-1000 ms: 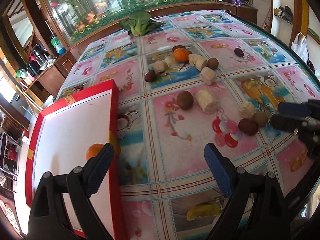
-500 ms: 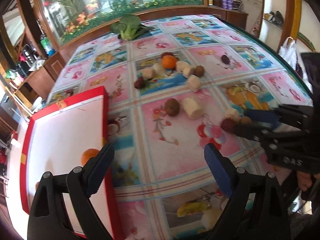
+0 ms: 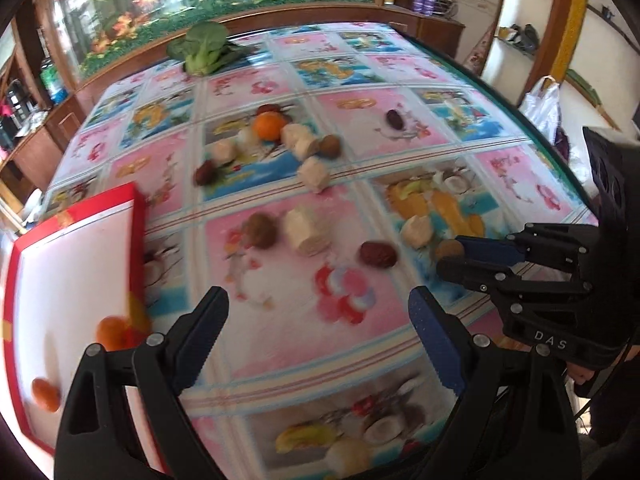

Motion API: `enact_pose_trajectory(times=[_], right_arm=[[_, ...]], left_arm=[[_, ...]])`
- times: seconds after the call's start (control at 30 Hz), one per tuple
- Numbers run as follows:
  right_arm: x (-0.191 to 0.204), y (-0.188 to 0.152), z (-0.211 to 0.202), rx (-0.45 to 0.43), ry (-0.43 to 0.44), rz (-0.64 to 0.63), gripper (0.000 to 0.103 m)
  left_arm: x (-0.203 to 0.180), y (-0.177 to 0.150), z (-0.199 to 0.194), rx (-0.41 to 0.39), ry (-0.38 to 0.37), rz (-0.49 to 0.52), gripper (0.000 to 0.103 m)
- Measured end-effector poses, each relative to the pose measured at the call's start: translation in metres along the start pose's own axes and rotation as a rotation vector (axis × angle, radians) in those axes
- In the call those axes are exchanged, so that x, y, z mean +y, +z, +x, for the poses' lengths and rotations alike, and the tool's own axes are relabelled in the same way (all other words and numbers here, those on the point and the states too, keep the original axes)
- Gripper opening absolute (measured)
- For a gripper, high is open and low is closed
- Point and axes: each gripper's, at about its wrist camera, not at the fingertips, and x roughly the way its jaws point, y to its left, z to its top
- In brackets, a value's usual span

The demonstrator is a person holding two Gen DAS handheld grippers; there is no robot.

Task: Organize fruits
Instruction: 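Grasp a red date with the left gripper while the right gripper holds the walnut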

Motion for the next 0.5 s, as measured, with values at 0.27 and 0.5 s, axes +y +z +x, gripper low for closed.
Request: enact_pose_trajectory(times=[0.27, 0.5], right_arm=[[-0.005, -0.001, -0.002, -0.022, 0.004, 0.005, 0.021], [-0.008, 0.000, -0.001, -0.021, 0.023, 0.019, 0.021]], left_arm=[[-0.017, 0.015, 0.032, 0.044, -0.061, 0.040, 0.062], [-0.021, 0.017, 0.044, 0.056, -0.071, 0.047, 0.056]])
